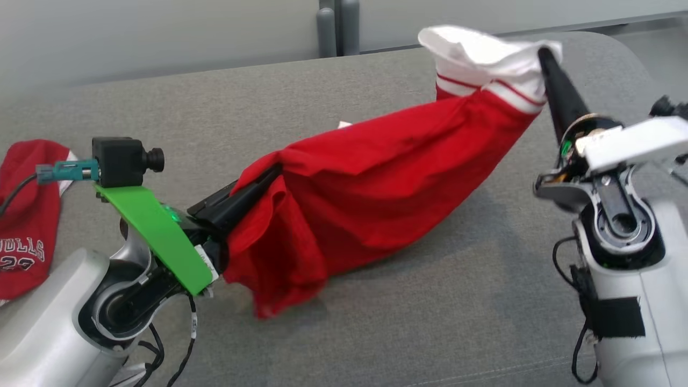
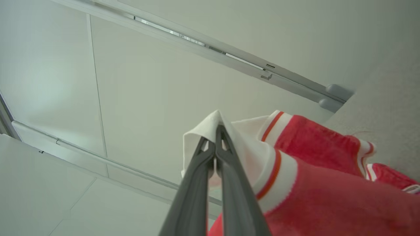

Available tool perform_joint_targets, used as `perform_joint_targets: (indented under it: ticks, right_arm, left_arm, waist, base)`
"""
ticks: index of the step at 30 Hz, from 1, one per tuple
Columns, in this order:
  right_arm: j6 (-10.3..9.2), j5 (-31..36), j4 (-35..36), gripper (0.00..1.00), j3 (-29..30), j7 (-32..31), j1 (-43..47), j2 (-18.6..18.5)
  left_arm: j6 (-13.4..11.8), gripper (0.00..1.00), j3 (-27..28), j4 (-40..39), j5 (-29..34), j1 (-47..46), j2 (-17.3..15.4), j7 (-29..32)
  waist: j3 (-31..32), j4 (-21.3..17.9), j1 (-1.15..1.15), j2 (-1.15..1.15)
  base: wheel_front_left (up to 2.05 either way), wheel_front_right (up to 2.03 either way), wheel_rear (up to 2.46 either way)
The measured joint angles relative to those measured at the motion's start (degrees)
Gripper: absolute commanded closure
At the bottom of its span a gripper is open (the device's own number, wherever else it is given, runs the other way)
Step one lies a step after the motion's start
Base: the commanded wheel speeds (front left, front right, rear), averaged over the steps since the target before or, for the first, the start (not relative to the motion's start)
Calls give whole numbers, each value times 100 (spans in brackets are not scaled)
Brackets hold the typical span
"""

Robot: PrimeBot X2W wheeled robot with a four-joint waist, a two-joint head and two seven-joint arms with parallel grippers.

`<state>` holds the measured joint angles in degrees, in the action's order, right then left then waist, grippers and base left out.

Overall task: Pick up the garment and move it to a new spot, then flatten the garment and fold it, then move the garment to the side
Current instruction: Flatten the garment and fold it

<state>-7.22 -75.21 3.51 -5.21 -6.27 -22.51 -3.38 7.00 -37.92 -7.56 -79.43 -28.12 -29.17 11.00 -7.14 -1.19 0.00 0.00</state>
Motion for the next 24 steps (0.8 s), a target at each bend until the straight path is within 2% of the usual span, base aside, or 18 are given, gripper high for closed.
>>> perform_joint_targets:
  ticks: [5,8,13,19,20,21,22,23,24]
  right_arm:
    - [-43,-225,-386,100,-99,22,721,25]
    - [-42,-337,-871,100,-60,158,1009,48]
    - [-42,-962,-1536,100,-419,422,1255,65]
    - [-42,-893,-1637,100,-877,633,1214,77]
    - [-42,-702,-1627,95,-946,654,1194,74]
    - [-41,-501,-1614,84,-1024,657,1166,68]
    - [-41,-357,-1601,84,-1103,655,1131,65]
    - [-41,-197,-1562,61,-1199,646,1112,58]
    - [-41,-35,-1536,53,-1327,628,1093,52]
  left_arm:
    - [-277,100,89,235,-617,26,0,412]
    - [-377,100,78,467,-843,29,44,606]
    - [-544,100,-165,1036,-857,32,22,975]
    - [-557,100,-408,1468,-643,-9,-79,1294]
    - [-557,100,-406,1523,-597,-34,-76,1299]
    - [-557,100,-412,1588,-576,-74,-69,1318]
    - [-557,100,-426,1642,-526,-127,-69,1323]
    - [-556,100,-430,1680,-487,-180,-67,1324]
    - [-546,100,-422,1742,-483,-229,-65,1322]
  waist:
    - [-53,-268,0,0]
    - [-172,-389,0,0]
    - [-449,-535,0,0]
    - [-787,-678,0,0]
    - [-838,-693,0,0]
    - [-885,-707,0,0]
    - [-930,-718,0,0]
    - [-969,-725,0,0]
    - [-1003,-730,0,0]
  base:
    - [0,0,0]
    - [0,0,0]
    - [0,0,0]
    - [0,0,0]
    - [0,0,0]
    - [0,0,0]
    - [0,0,0]
    - [0,0,0]
    - [0,0,0]
